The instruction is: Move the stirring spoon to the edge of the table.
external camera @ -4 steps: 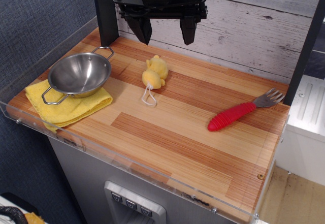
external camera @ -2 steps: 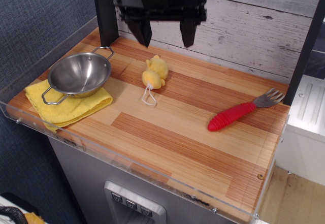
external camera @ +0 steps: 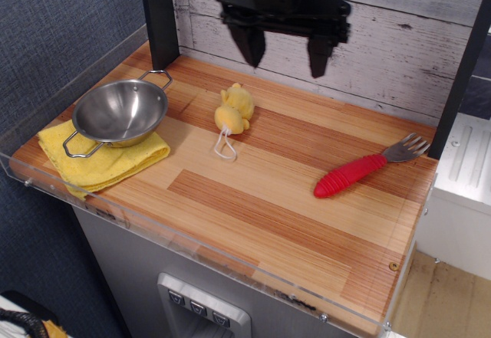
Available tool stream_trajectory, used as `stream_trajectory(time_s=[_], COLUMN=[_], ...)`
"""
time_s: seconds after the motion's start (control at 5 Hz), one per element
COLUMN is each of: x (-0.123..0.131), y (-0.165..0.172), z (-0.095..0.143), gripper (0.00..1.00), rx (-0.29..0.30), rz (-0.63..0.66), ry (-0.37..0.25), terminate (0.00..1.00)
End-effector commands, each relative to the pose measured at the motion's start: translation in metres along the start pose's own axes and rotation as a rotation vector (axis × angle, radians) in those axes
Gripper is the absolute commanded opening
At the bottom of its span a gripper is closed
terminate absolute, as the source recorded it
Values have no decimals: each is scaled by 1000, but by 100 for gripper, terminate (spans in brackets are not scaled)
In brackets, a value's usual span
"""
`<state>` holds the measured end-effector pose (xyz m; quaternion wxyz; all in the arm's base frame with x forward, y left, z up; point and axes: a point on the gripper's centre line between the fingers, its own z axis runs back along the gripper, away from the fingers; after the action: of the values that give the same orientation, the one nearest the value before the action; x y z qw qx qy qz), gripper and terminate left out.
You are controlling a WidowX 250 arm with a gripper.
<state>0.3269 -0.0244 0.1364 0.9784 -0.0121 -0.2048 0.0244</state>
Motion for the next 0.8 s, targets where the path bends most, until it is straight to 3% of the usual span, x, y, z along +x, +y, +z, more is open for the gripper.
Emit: stream_trajectory(time_s=[0.0, 0.4, 0.6], x=[-2, -13, -17], y=[-34, -56, -65], z=[1, -26, -38], gripper=[100, 100, 100], rx=[-87, -141, -133], rz=[-302, -436, -454], ry=[9, -9, -13], terminate=[0, 0, 0])
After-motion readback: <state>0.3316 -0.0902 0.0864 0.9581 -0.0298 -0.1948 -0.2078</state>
